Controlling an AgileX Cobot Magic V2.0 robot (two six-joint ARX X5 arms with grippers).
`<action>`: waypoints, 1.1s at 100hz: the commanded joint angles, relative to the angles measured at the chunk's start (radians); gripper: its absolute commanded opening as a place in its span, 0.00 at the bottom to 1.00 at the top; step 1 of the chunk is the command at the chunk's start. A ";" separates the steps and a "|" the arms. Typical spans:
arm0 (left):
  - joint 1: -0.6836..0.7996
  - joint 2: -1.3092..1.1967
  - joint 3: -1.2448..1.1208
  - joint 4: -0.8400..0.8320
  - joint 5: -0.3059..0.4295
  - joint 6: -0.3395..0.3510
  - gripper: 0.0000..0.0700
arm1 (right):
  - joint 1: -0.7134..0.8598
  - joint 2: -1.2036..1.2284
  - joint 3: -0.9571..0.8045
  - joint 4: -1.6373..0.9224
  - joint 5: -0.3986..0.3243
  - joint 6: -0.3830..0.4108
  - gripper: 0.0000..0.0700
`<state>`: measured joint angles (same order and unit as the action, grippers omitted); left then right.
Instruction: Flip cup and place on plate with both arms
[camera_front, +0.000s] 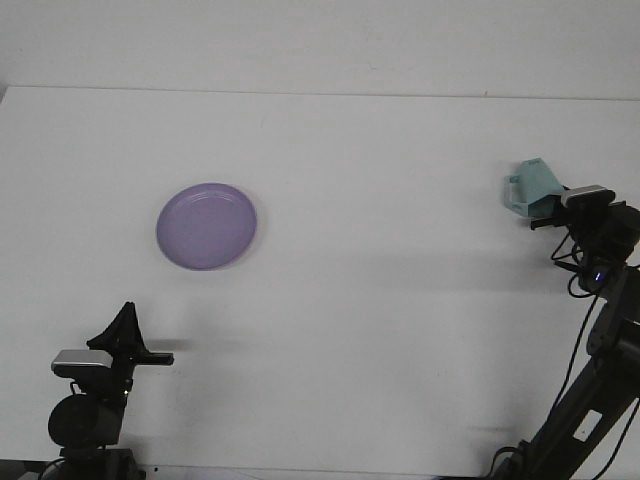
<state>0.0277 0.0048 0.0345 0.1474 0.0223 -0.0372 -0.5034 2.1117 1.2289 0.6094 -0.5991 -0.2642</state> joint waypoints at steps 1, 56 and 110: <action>-0.001 -0.002 -0.021 0.012 0.000 -0.002 0.02 | 0.000 -0.054 0.024 -0.020 -0.004 0.083 0.01; -0.001 -0.002 -0.021 0.012 0.000 -0.005 0.02 | 0.178 -0.563 0.024 -0.723 0.058 0.287 0.01; -0.001 -0.002 -0.021 0.011 0.000 -0.038 0.02 | 0.657 -0.872 0.031 -1.430 0.295 0.288 0.01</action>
<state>0.0277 0.0048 0.0345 0.1482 0.0219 -0.0669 0.1081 1.2213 1.2407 -0.7673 -0.3244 0.0090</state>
